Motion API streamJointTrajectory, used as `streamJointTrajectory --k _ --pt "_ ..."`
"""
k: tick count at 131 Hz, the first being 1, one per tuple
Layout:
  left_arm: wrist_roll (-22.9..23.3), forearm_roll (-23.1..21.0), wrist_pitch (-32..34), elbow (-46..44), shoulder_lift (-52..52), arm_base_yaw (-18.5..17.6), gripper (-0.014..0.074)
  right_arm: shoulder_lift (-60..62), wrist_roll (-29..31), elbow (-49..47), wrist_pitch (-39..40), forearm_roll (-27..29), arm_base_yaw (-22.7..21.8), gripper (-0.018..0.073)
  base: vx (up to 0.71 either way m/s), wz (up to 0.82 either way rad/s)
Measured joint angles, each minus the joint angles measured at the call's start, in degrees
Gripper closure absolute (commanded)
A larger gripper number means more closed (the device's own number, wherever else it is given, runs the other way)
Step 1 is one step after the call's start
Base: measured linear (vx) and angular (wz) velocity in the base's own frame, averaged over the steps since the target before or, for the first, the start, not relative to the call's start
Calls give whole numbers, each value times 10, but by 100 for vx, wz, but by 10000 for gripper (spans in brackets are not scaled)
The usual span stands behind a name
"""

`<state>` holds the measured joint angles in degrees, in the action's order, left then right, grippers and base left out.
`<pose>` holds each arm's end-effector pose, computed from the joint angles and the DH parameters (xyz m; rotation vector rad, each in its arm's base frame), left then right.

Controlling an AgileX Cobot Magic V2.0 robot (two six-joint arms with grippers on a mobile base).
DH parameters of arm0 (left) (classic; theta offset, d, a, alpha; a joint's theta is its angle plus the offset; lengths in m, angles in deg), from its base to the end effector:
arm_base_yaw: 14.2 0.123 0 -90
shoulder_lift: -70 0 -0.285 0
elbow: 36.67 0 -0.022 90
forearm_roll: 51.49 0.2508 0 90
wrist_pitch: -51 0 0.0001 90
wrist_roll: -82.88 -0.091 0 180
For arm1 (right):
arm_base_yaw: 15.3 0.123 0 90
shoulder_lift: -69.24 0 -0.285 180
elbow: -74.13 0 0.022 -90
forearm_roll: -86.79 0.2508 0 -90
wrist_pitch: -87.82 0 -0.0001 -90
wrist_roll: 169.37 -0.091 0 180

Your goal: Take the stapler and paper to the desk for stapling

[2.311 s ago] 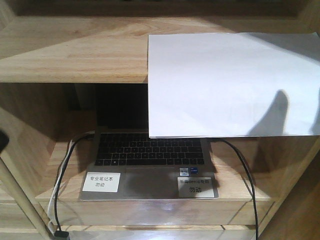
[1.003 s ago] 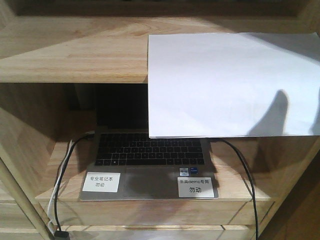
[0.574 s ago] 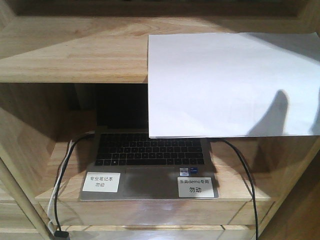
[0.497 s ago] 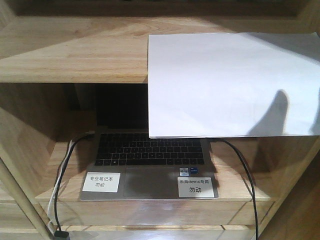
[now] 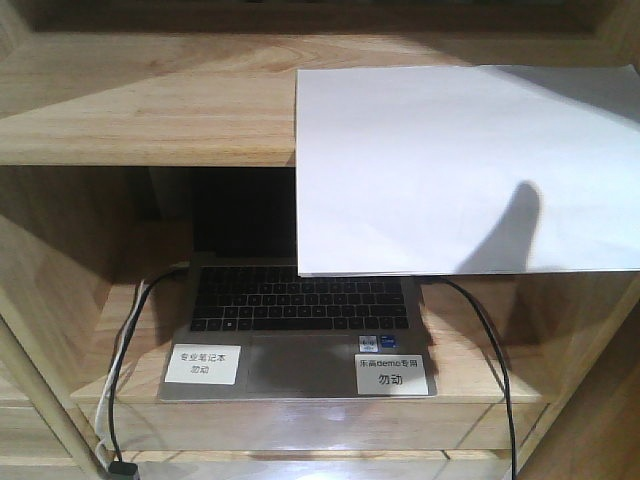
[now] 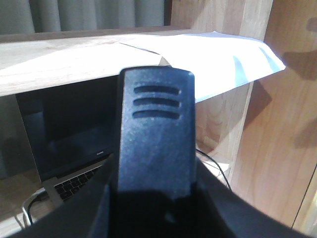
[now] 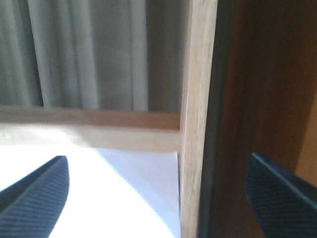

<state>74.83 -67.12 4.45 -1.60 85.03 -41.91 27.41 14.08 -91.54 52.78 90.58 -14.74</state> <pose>-0.0155 -0.0120 0.3659 0.5120 1.6185 -0.5652 0.0746 0.0042 0.4691 -0.0422 1.5902 0.0331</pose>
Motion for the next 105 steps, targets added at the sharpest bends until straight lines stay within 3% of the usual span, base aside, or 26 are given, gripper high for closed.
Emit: streamJointTrajectory --k 12,22,42,45,50,51,52,57,67,87,105 --pt "0 0 0 0 0 0 596 0 -57 0 29 0 0 -153 0 0" --pt "0 0 0 0 0 0 596 0 -142 0 61 0 0 -147 0 0" --pt "0 0 0 0 0 0 596 0 -413 3 142 -11 0 -139 0 0" --pt "0 0 0 0 0 0 596 0 -478 8 165 -19 0 -138 0 0" --pt "0 0 0 0 0 0 596 0 -530 14 184 -29 0 -137 0 0" --pt "0 0 0 0 0 0 596 0 -568 20 200 -35 0 -134 0 0" --pt "0 0 0 0 0 0 596 0 -555 18 194 -33 0 -134 0 0" --pt "0 0 0 0 0 0 596 0 -653 32 230 -47 0 -130 0 0" --pt "0 0 0 0 0 0 596 0 -777 64 295 -73 0 -126 0 0" --pt "0 0 0 0 0 0 596 1 -915 130 423 -126 0 -115 0 0" --pt "0 0 0 0 0 0 596 22 -965 193 486 -143 0 -109 0 0"
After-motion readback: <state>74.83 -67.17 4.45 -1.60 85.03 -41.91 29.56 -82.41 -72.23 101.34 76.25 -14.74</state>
